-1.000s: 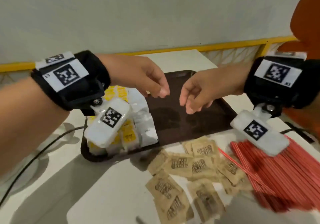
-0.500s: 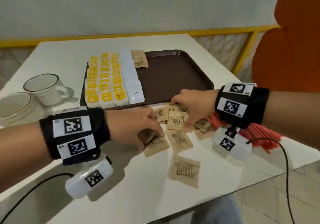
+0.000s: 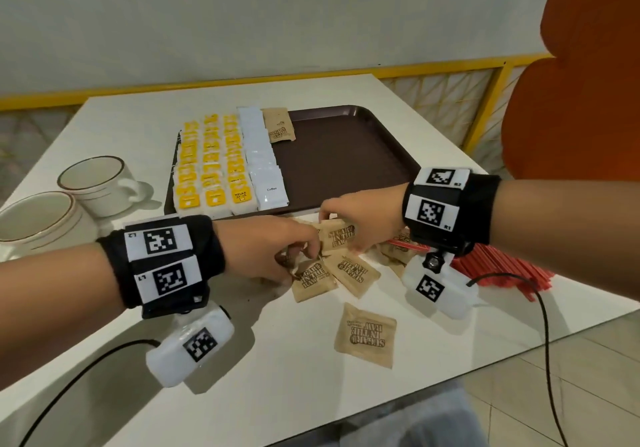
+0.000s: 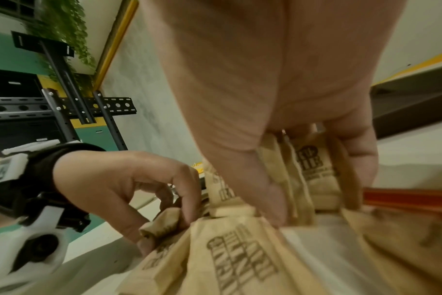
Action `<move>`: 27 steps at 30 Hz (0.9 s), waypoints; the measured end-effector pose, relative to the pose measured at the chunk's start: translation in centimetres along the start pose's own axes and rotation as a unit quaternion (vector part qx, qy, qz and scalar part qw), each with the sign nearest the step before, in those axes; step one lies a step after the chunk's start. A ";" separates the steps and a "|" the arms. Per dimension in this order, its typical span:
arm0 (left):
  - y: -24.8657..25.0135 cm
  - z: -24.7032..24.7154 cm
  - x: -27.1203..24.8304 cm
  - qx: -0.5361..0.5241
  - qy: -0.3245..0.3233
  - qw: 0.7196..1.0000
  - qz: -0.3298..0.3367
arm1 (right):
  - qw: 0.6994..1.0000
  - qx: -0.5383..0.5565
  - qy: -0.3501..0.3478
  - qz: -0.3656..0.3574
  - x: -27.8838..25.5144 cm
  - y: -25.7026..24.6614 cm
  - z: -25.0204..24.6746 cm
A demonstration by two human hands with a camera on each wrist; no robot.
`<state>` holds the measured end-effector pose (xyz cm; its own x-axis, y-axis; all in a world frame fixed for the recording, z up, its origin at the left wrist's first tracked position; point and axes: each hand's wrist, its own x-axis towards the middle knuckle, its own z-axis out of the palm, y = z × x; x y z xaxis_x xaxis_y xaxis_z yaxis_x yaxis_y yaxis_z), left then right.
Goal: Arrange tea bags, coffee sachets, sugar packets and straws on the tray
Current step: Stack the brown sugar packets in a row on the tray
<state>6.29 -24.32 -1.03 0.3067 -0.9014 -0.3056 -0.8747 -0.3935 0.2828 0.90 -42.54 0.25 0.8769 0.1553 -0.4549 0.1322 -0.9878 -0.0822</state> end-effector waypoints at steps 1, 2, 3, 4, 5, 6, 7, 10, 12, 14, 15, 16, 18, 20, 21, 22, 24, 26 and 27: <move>-0.1 0.0 -0.1 0.008 -0.003 1.000 0.005 | 1.000 0.007 0.011 -0.005 0.1 -0.1 0.0; -0.2 0.1 -0.1 0.014 -0.006 1.000 0.010 | 1.000 0.009 0.021 -0.011 0.2 -0.1 0.0; -0.3 0.1 -0.1 0.017 -0.005 1.000 0.011 | 0.999 0.009 0.026 -0.016 0.2 -0.1 -0.2; -0.4 0.2 -0.2 0.017 -0.001 1.000 0.007 | 0.999 0.012 0.027 -0.018 0.2 0.0 -0.5; -0.4 0.1 -0.3 0.010 0.007 1.000 0.000 | 0.999 0.022 0.028 -0.019 0.1 0.1 -0.9; -0.5 0.1 -0.3 -0.005 0.015 1.000 -0.011 | 0.999 0.040 0.032 -0.018 0.0 0.3 -1.4; -0.6 0.0 -0.4 -0.022 0.025 0.999 -0.019 | 0.997 0.066 0.037 -0.016 -0.2 0.5 -2.0; -1.0 -0.6 -1.0 -0.078 0.055 0.994 -0.044 | 0.980 0.190 0.053 -0.012 -1.1 1.6 -2.9; -1.5 -0.9 -1.5 -0.165 0.096 0.979 -0.067 | 0.953 0.297 0.061 -0.005 -1.7 2.3 -2.8; -1.3 -0.9 -1.8 -0.310 0.157 0.933 -0.098 | 0.893 0.448 0.039 0.004 -1.9 2.6 -2.2; -0.9 -0.8 -1.8 -0.380 0.191 0.898 -0.115 | 0.857 0.514 0.020 0.013 -1.9 2.6 -1.8; -0.4 -0.8 -1.7 -0.440 0.222 0.860 -0.131 | 0.828 0.561 0.003 0.022 -1.8 2.6 -1.5; 0.6 -0.9 -1.1 -0.543 0.256 0.787 -0.146 | 0.792 0.609 -0.023 0.029 -1.5 2.2 -0.9; 1.6 -1.2 -0.6 -0.599 0.269 0.739 -0.150 | 0.779 0.625 -0.030 0.029 -1.1 1.5 -0.7; 1.9 -1.3 -0.4 -0.610 0.274 0.730 -0.142 | 0.774 0.632 -0.030 0.027 -1.0 1.1 -0.7; 2.1 -1.2 -0.1 -0.609 0.280 0.730 -0.132 | 0.768 0.639 -0.030 0.022 -0.9 0.7 -0.7; 2.1 -0.9 0.2 -0.582 0.300 0.746 -0.121 | 0.747 0.664 -0.029 0.003 -0.8 -0.2 -0.8; 2.0 -0.5 0.3 -0.566 0.327 0.749 -0.112 | 0.716 0.697 -0.019 -0.026 -0.6 -0.8 -0.9; 1.9 -0.3 0.3 -0.566 0.342 0.742 -0.110 | 0.704 0.709 -0.012 -0.043 -0.5 -1.0 -1.0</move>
<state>4.85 -25.43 -0.31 0.8529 -0.5208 -0.0349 -0.0179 -0.0960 0.9952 0.84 -41.61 1.46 0.8838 0.2310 -0.4069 -0.4241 0.0281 -0.9052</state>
